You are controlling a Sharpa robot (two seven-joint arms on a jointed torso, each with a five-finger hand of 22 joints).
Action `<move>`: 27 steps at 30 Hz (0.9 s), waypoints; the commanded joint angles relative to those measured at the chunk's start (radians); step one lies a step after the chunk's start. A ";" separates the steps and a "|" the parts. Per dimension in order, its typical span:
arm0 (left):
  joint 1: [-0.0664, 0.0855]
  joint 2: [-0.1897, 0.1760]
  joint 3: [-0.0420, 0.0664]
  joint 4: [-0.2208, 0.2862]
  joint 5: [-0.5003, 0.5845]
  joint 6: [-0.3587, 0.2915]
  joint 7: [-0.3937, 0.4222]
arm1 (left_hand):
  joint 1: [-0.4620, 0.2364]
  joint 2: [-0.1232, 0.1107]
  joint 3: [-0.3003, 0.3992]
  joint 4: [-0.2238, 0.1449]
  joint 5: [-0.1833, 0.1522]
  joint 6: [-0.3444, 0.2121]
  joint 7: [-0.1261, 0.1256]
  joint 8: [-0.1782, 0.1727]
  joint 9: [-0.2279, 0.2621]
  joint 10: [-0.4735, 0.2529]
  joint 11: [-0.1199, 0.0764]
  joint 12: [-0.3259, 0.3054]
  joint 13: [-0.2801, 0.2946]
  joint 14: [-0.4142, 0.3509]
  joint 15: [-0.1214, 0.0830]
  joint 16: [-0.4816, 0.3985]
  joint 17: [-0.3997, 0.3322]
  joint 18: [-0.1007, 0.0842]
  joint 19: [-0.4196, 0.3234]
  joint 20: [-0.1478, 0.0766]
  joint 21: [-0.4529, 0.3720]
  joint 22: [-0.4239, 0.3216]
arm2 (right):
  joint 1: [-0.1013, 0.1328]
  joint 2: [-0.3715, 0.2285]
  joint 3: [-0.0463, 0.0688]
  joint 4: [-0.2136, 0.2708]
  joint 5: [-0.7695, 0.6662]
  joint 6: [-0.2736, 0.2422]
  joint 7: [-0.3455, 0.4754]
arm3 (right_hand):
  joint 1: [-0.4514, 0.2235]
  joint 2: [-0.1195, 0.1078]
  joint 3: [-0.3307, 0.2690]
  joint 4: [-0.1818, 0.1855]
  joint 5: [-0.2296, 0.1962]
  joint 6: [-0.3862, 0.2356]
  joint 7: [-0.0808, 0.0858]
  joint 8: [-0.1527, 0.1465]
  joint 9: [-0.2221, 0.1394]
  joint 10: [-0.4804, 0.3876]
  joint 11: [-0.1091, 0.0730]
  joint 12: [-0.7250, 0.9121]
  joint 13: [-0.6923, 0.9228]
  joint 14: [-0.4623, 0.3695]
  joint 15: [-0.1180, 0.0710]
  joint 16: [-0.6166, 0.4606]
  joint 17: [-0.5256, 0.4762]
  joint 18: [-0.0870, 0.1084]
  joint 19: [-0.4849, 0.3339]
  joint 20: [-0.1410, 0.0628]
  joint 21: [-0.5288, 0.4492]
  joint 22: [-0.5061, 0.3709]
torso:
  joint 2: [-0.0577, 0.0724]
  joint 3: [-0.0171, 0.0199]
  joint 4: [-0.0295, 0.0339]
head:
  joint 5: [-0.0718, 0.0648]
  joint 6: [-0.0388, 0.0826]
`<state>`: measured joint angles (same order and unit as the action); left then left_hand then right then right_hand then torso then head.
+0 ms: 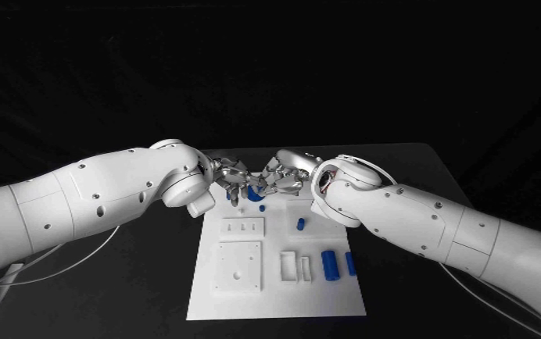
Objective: Assemble the parts on the task board
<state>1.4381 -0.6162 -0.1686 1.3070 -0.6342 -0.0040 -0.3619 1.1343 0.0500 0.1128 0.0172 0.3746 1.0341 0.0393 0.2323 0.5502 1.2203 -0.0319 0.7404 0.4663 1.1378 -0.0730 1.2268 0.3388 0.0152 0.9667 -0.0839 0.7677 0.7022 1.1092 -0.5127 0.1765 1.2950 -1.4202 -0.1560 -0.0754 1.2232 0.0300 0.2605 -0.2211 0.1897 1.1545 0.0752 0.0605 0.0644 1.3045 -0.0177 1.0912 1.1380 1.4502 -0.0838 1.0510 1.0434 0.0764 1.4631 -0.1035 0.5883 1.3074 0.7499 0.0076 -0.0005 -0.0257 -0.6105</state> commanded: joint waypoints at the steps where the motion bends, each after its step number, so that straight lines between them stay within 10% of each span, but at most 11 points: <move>1: -0.001 0.008 0.000 0.002 0.029 0.011 0.012 | -0.001 0.007 0.000 -0.006 0.002 -0.006 -0.001 0.005 0.001 0.000 0.001 -0.004 -0.001 0.003 0.004 -0.005 0.001 -0.005 0.005 -0.002 -0.004 0.001 | -0.001 0.005 0.001 0.005 0.002 0.000 0.008 | 0.005 -0.001 0.006 0.002 0.004 0.004 0.000 0.002 0.001 -0.002 -0.007 -0.007 -0.001 -0.002 -0.005 -0.006 -0.001 0.007 0.053 -0.006 0.004 0.051 | 0.000 0.0005 0.0007 | -0.001 0.000; 15: -0.001 0.012 -0.002 -0.001 0.103 -0.024 0.024 | 0.087 0.036 0.056 -0.083 0.011 0.007 -0.008 0.025 0.032 0.027 -0.007 -0.016 -0.009 0.016 -0.005 0.006 0.011 -0.002 0.009 -0.011 0.011 0.019 | -0.004 0.009 0.001 0.002 0.004 -0.001 0.007 | 0.004 -0.002 0.006 0.003 0.005 0.003 0.000 0.002 0.001 -0.003 -0.008 -0.008 -0.002 -0.002 -0.005 -0.008 -0.002 0.008 0.053 -0.006 0.004 0.050 | 0.000 0.0006 0.0000 | -0.005 -0.001; 27: -0.002 0.013 -0.002 -0.002 0.112 -0.041 0.031 | 0.090 0.031 0.113 -0.132 0.044 0.050 -0.014 0.000 0.152 0.057 -0.016 -0.033 -0.006 0.033 -0.013 0.006 0.025 0.004 0.009 -0.020 0.037 0.048 | -0.005 0.009 0.001 -0.001 0.009 -0.002 0.007 | -0.001 -0.009 0.002 0.007 0.009 -0.014 0.005 0.001 0.000 -0.009 -0.005 -0.019 -0.012 -0.003 -0.004 -0.016 -0.009 0.010 0.052 -0.005 -0.004 0.047 | 0.000 -0.0006 0.0010 | -0.004 -0.001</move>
<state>1.4353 -0.6113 -0.1731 1.2981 -0.5471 -0.0377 -0.3638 1.2044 0.0675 0.1489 -0.0451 0.4163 1.0649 0.0372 0.2344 0.6742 1.2563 -0.0325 0.7124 0.4586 1.1654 -0.0859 1.2268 0.3633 0.0153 0.9752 -0.0973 0.8026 0.7501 1.1067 -0.5093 0.1782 1.2915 -1.4180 -0.1593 -0.0818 1.2230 0.0298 0.2624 -0.2193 0.1939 1.1483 0.0803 0.0566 0.0644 1.3006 -0.0215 1.0748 1.1269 1.4501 -0.0835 1.0405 1.0357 0.0763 1.4631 -0.1035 0.5883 1.3074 0.7498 0.0075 0.0006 -0.0307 -0.6119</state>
